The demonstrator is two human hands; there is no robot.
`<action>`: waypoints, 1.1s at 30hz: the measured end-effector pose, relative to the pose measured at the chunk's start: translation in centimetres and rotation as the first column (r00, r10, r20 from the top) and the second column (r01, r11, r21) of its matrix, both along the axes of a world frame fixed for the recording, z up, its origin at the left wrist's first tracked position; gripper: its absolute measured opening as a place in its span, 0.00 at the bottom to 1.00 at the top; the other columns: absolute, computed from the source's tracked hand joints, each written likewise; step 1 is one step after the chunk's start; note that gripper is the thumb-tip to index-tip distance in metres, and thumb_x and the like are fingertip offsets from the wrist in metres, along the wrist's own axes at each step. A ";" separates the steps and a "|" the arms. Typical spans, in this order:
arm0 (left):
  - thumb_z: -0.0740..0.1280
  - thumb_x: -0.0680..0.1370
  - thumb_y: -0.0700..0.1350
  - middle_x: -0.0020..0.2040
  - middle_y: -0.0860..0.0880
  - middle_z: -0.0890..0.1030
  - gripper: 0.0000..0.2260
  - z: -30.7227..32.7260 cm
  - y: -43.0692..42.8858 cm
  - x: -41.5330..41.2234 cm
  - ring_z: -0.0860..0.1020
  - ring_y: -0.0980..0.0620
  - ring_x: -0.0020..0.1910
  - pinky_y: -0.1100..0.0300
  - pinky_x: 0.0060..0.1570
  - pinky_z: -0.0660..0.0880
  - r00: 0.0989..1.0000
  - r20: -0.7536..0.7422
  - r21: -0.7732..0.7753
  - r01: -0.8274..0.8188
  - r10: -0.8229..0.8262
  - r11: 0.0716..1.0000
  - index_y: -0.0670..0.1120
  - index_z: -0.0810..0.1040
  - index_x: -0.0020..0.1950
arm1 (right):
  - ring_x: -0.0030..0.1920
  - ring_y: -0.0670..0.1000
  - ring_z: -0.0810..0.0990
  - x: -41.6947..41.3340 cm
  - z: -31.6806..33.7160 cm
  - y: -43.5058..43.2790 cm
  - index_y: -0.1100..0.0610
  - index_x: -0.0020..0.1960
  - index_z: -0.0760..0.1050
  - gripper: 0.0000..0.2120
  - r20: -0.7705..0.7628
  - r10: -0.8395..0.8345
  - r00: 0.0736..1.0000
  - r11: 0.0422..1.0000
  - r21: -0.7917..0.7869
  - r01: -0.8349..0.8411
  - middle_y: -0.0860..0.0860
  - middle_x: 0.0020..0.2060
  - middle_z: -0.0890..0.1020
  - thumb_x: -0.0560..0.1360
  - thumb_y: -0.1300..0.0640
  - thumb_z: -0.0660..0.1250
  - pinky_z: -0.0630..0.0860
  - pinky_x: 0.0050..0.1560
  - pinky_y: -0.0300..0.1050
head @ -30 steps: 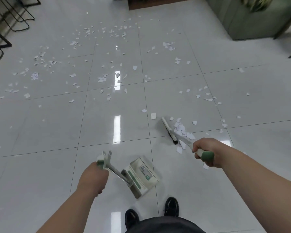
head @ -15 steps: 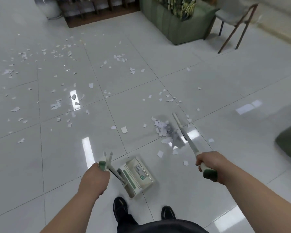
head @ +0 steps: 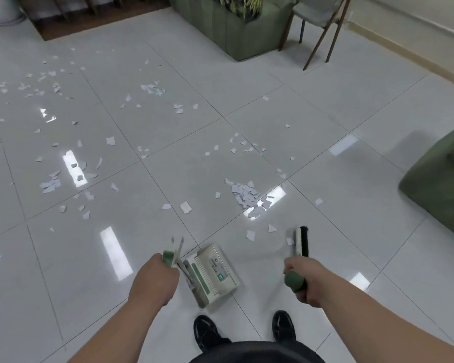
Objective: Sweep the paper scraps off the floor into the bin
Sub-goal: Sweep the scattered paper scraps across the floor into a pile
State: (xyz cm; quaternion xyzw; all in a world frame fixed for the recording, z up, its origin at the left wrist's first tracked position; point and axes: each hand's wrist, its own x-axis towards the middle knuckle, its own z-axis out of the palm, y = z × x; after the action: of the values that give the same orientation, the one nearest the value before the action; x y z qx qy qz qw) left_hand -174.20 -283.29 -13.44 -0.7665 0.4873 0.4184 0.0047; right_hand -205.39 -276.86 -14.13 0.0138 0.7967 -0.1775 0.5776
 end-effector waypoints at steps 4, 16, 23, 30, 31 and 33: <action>0.59 0.74 0.39 0.37 0.44 0.77 0.07 -0.1 -0.8 2.2 0.74 0.44 0.29 0.62 0.28 0.68 1.000 -0.012 0.003 -0.006 0.006 1.000 0.44 0.74 0.49 | 0.25 0.51 0.65 5.4 0.1 -2.0 0.55 0.41 0.71 0.06 0.074 -0.026 0.997 0.998 -0.062 0.031 0.55 0.32 0.72 0.67 0.65 0.65 0.61 0.25 0.35; 0.58 0.74 0.40 0.36 0.44 0.77 0.06 1.0 -1.0 7.9 0.75 0.44 0.27 0.61 0.27 0.69 0.995 0.050 -0.002 -0.083 0.083 0.997 0.47 0.73 0.48 | 0.21 0.48 0.66 12.9 0.2 -12.1 0.55 0.50 0.69 0.09 0.441 -0.087 0.893 0.959 -0.207 0.195 0.54 0.29 0.76 0.71 0.63 0.63 0.60 0.21 0.34; 0.59 0.75 0.41 0.32 0.46 0.73 0.03 1.4 -2.3 8.0 0.71 0.45 0.25 0.63 0.26 0.66 0.993 0.011 -0.020 -0.117 0.117 0.993 0.44 0.71 0.45 | 0.19 0.48 0.63 11.3 2.1 -12.2 0.57 0.55 0.69 0.14 0.489 -0.075 0.869 0.946 -0.241 0.218 0.53 0.28 0.74 0.70 0.63 0.62 0.58 0.18 0.35; 0.60 0.76 0.41 0.37 0.43 0.78 0.03 1.8 -5.1 4.4 0.76 0.43 0.29 0.62 0.27 0.68 0.998 -0.034 -0.035 -0.045 0.044 0.998 0.43 0.72 0.47 | 0.20 0.50 0.64 5.7 3.8 -10.1 0.59 0.58 0.72 0.16 0.255 -0.067 0.965 0.955 -0.264 0.136 0.56 0.29 0.75 0.70 0.64 0.63 0.59 0.23 0.36; 0.60 0.76 0.41 0.37 0.44 0.78 0.03 1.9 -5.5 3.8 0.76 0.44 0.29 0.62 0.27 0.68 0.999 -0.037 -0.038 -0.032 0.030 0.999 0.43 0.72 0.47 | 0.20 0.50 0.64 4.8 3.9 -10.0 0.59 0.56 0.73 0.15 0.220 -0.081 0.972 0.956 -0.258 0.138 0.56 0.29 0.75 0.70 0.64 0.63 0.59 0.24 0.36; 0.59 0.76 0.40 0.35 0.45 0.75 0.03 1.8 -6.8 2.2 0.73 0.45 0.28 0.62 0.27 0.67 0.999 -0.053 -0.047 -0.009 0.006 0.999 0.43 0.72 0.47 | 0.20 0.50 0.66 2.4 4.0 -9.8 0.58 0.54 0.74 0.13 0.146 -0.113 0.983 0.957 -0.252 0.147 0.57 0.29 0.76 0.70 0.65 0.64 0.59 0.25 0.37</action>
State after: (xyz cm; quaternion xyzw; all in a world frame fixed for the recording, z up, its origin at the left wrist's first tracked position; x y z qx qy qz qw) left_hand -172.01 -290.10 -11.64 -0.7569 0.4941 0.4267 -0.0279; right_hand -203.02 -286.69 -10.17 0.0016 0.7245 -0.3174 0.6119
